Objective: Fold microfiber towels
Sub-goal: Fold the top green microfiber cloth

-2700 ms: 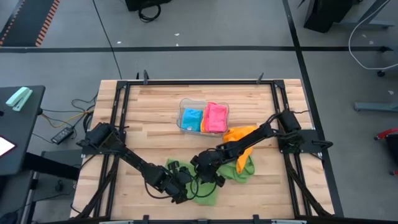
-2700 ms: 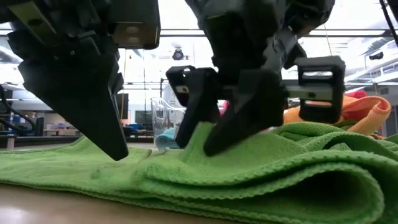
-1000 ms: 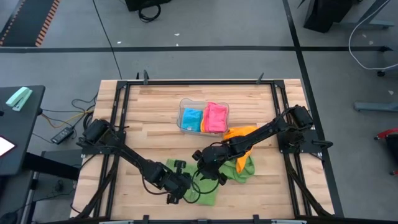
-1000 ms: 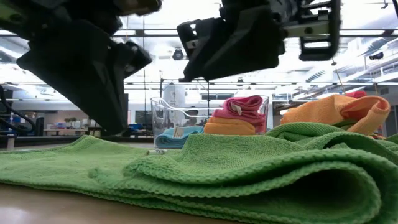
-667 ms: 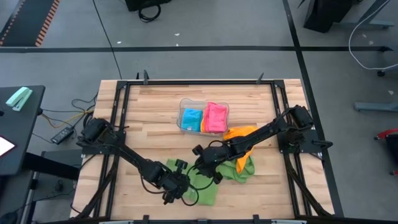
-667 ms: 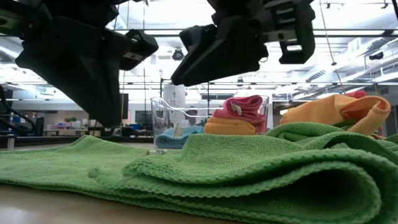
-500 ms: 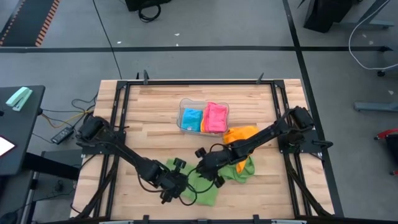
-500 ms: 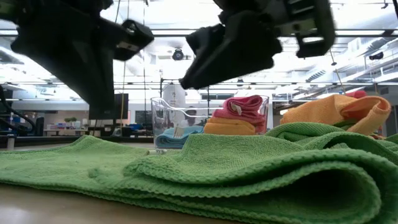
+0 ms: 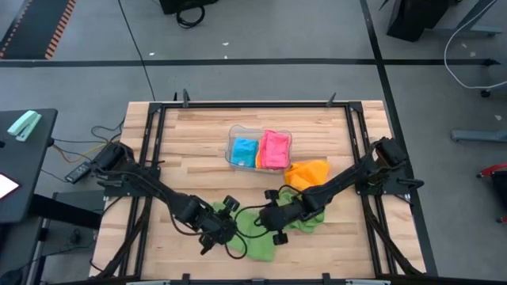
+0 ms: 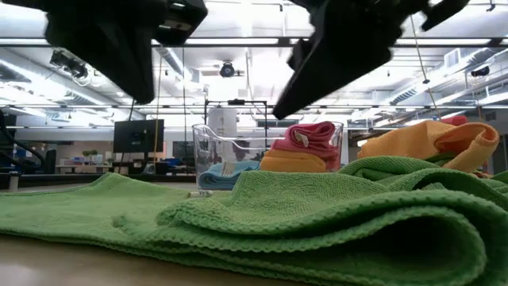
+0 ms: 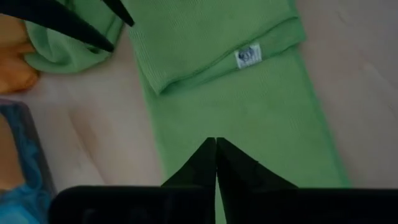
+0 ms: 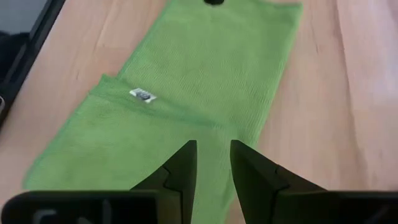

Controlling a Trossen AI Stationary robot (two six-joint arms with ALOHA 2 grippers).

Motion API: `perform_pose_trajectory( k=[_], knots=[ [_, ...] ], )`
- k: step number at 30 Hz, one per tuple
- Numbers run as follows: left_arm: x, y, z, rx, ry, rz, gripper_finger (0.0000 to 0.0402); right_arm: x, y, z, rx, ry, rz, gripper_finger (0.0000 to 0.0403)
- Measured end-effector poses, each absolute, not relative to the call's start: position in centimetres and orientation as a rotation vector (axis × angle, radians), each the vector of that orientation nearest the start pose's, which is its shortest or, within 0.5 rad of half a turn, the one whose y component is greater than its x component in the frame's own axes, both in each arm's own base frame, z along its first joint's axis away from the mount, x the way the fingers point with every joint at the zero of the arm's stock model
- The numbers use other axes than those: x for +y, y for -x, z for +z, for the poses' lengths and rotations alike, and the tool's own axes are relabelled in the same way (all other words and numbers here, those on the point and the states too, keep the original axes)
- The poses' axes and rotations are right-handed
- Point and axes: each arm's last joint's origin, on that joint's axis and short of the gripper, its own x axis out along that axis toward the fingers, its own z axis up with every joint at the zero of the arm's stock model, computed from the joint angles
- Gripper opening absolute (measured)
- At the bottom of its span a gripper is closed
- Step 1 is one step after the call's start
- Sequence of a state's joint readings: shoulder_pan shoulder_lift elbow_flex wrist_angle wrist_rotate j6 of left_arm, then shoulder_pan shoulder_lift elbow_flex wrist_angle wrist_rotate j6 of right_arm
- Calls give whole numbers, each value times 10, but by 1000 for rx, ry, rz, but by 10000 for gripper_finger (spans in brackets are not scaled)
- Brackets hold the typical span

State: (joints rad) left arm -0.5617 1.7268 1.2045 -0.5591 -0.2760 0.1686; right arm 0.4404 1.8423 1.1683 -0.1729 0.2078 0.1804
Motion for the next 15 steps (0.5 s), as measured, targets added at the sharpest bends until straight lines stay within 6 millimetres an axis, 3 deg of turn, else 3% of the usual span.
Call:
perform_pose_trajectory(
  k=[10, 15],
  knots=[
    [-170, -318, 212, 873, -535, -303, 22, 190, -323, 174, 890, -132, -27, 106],
    [-172, -329, 203, 832, -506, -313, 34, 201, -312, 167, 945, -237, -94, 106]
  ],
)
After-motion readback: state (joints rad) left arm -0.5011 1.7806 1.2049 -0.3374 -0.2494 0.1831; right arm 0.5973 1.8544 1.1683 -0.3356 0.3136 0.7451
